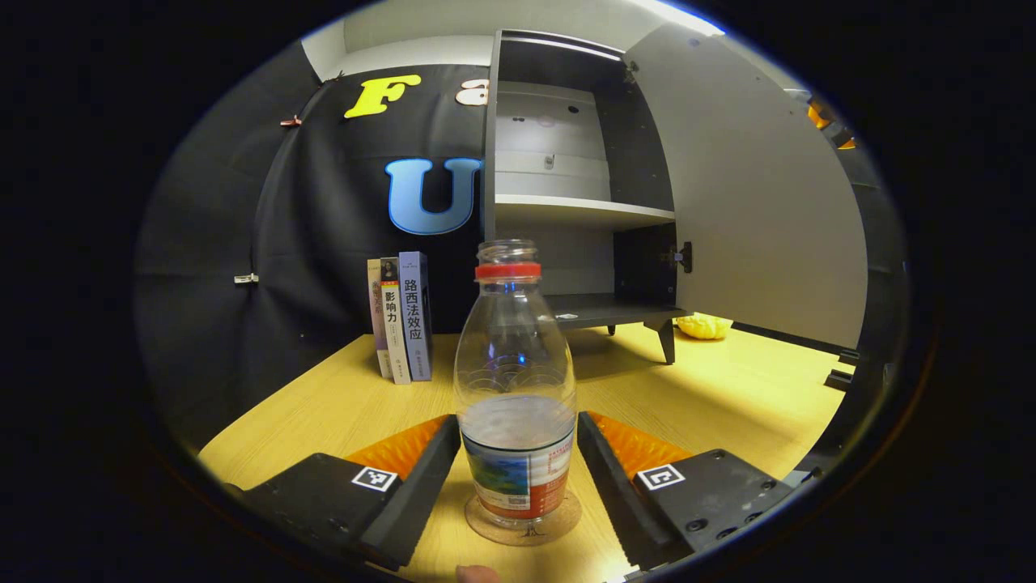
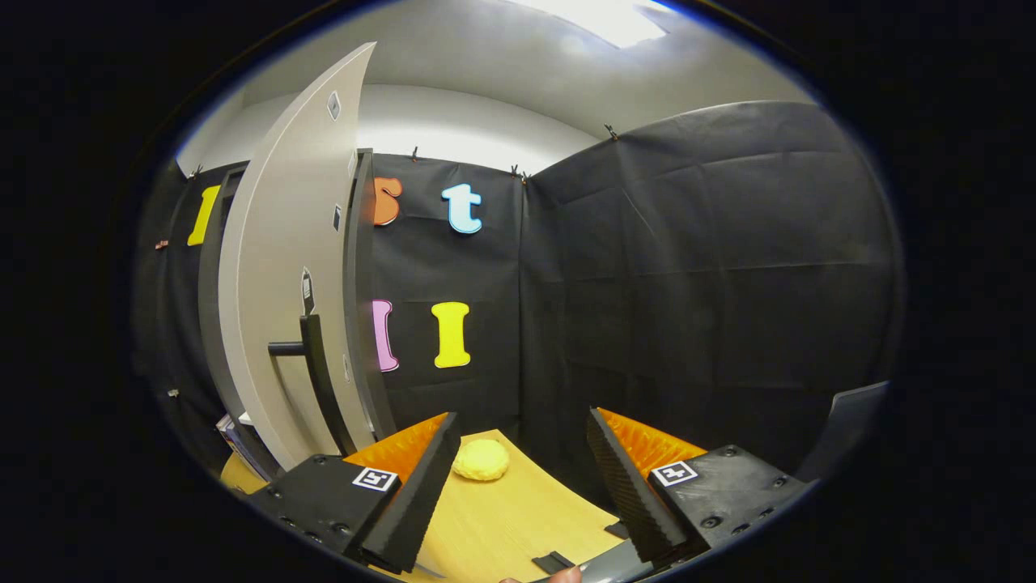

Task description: Open the cabinet door with the right hand, grasp the bottle in the cabinet with the left hand and place it on the coaster, then close the cabinet door with the right hand.

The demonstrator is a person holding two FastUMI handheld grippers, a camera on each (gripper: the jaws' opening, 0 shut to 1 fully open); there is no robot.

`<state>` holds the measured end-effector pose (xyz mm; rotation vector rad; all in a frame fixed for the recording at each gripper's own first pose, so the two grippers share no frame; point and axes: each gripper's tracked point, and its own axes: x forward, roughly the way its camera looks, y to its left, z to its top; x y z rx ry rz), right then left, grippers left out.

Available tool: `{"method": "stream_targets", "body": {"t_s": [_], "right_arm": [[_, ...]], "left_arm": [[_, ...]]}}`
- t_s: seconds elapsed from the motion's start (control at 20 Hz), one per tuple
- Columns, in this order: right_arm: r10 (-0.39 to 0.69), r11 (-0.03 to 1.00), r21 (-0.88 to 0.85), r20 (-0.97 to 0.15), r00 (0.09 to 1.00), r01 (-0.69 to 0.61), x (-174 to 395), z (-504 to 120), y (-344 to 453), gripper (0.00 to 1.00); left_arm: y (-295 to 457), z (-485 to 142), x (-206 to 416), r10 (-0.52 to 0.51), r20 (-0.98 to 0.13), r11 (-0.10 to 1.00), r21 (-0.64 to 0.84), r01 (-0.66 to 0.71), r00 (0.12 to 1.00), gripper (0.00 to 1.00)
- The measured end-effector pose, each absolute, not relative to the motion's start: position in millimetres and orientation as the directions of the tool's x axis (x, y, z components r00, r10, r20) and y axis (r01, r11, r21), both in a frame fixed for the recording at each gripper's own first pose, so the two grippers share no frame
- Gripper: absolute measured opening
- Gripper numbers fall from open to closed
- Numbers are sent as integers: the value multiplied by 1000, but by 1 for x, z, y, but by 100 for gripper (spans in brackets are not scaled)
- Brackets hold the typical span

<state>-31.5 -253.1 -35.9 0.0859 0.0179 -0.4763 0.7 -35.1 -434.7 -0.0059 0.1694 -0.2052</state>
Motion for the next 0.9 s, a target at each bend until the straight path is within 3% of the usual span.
{"method": "stream_targets", "body": {"t_s": [0.45,0.75,0.9], "right_arm": [[-426,904,28,-29,904,427,-23,-42,-260,98],[-376,925,44,-20,926,376,4,-38,-252,98],[-354,934,37,-21,935,354,14,-42,-250,98]], "left_arm": [[-27,-360,-1,-152,-129,988,-24,151,980,93],[-36,-261,5,-159,-90,984,-96,150,983,95],[-27,-201,10,-112,-50,989,-105,107,992,94]]}}
